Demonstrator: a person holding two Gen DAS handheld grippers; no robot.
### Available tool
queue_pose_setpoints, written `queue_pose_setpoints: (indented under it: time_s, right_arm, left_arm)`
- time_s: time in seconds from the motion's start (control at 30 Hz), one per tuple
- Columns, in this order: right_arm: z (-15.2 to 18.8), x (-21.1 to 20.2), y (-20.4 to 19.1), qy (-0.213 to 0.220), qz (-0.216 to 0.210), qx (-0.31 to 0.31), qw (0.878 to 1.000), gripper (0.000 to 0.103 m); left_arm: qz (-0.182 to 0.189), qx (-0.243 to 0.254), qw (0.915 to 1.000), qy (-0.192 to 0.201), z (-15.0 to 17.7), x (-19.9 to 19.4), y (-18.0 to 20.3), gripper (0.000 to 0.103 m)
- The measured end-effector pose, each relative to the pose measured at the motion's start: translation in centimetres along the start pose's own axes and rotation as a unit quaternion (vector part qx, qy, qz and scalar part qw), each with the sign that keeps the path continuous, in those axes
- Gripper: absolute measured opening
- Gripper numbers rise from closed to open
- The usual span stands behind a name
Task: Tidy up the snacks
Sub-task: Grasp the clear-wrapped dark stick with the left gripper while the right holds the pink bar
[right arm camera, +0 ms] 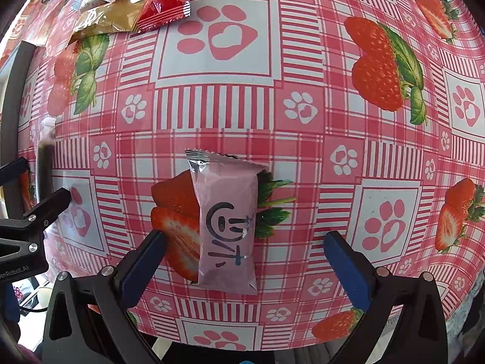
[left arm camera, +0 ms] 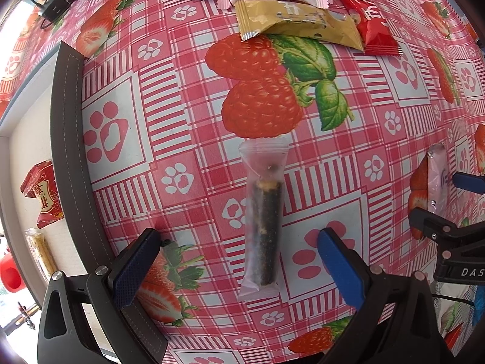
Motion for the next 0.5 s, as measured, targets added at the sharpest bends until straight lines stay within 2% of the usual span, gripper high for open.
queue_pose_setpoints:
  time_s: [0.13,0.23,0.3,0.33,0.4,0.43,0.47,0.5]
  right_arm:
    - [-1.1,0.1,0.2,-0.019,-0.003,-0.001,1.000,0.103]
    - [-1.8,-0.2,0.2,-0.016,0.000,-0.001,1.000,0.101]
    - [-2.2,-0.7,0.0,-0.005,0.002,-0.003,1.000,0.089]
    - [-2.4,-1.0,-0.1,-0.001,0.004,-0.007,1.000,0.085]
    - [-3.1,-1.7,-0.3,0.008,0.009,-0.015,1.000,0.067]
    - [-3.5,-2.1,-0.3,0.013,0.011,-0.017,1.000,0.061]
    - [-3.9,-2.4,-0.3,0.018,0.012,-0.019,1.000,0.043]
    - [-4.3,-2.8,-0.2,0.023,0.008,-0.018,1.000,0.026]
  left_arm:
    - [-0.005,0.011,0.9999,-0.003,-0.6,0.0,0.6,0.102]
    - [-0.003,0.025,0.9997,-0.001,-1.0,-0.5,1.3,0.094]
    - [-0.002,0.034,0.9994,0.005,-1.4,-0.9,1.7,0.086]
    - [0.000,0.036,0.9993,0.009,-1.6,-1.2,1.9,0.077]
    - [0.006,0.040,0.9990,0.016,-2.2,-1.8,2.3,0.058]
    - [0.009,0.041,0.9989,0.019,-2.5,-2.0,2.3,0.040]
    - [0.017,0.040,0.9989,0.018,-2.9,-2.2,2.3,0.020]
    - [0.030,0.034,0.9989,0.012,-3.3,-2.2,2.3,0.019]
Point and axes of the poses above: each gripper's, at about its wrist camera, not at the fingertips, and x roughly the way its jaws point, y to its right, z to its underside, the point moved 4 cm from there along x, roughly the way its jaws point, and after that the axes turned 9 degrees about -x, right-handed, at the moved point
